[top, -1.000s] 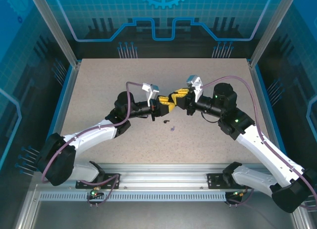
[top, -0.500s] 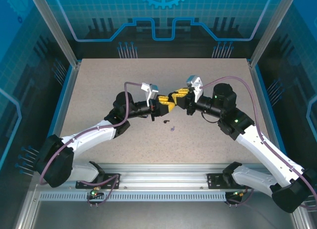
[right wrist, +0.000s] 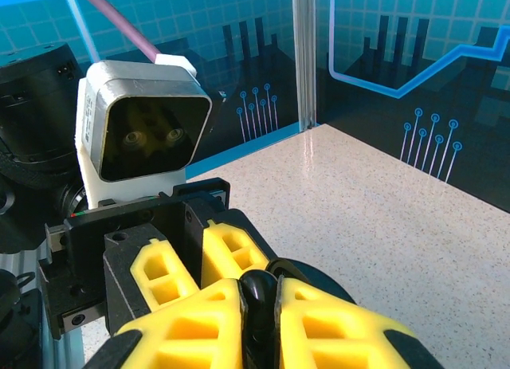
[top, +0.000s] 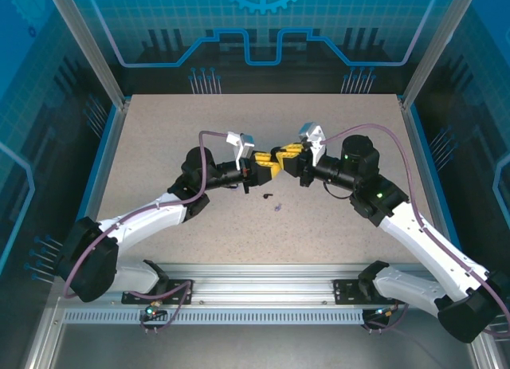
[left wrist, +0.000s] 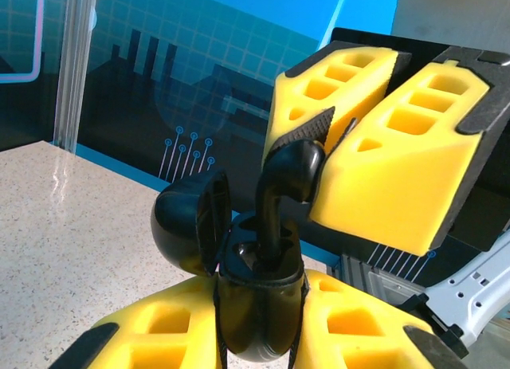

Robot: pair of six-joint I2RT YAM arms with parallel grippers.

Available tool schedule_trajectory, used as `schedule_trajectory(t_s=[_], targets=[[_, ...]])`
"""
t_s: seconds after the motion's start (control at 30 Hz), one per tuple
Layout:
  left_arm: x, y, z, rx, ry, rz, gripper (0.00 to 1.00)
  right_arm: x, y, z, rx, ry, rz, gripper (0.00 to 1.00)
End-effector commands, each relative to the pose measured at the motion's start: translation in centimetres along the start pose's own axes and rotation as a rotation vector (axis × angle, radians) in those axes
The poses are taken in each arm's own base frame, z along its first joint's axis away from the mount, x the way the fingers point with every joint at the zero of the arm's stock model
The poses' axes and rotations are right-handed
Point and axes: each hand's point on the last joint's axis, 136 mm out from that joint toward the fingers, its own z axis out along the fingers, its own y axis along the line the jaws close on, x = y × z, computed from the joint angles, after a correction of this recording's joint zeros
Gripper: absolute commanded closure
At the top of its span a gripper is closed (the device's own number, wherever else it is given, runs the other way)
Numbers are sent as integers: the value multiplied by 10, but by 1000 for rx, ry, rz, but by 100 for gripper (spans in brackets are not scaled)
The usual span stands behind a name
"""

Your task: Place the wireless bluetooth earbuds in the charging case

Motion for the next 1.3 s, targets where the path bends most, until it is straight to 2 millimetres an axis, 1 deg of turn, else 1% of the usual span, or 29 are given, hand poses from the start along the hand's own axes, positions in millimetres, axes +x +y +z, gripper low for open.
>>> schedule_trajectory(t_s=[0.0,0.27,0.7,0.97,1.1,1.27], targets=[[-29,-13,0,14,-72,42,100,-3,5,-2,-3,-16,-28,86],[-28,-11,0,0,-72,40,100,-3,4,-4,6,-15,-33,86],[-30,-16,0,20,-71,53,100,8,4,1,-4,39,-19,85],[-30,-19,0,31,-65,66,100,12,4,5,-2,69,-9,83],[-28,-19,1,36,-58,70,100,10,3,5,1,69,-7,79],[-26,-20,2,37,-50,76,100,8,5,5,-3,72,-5,65]])
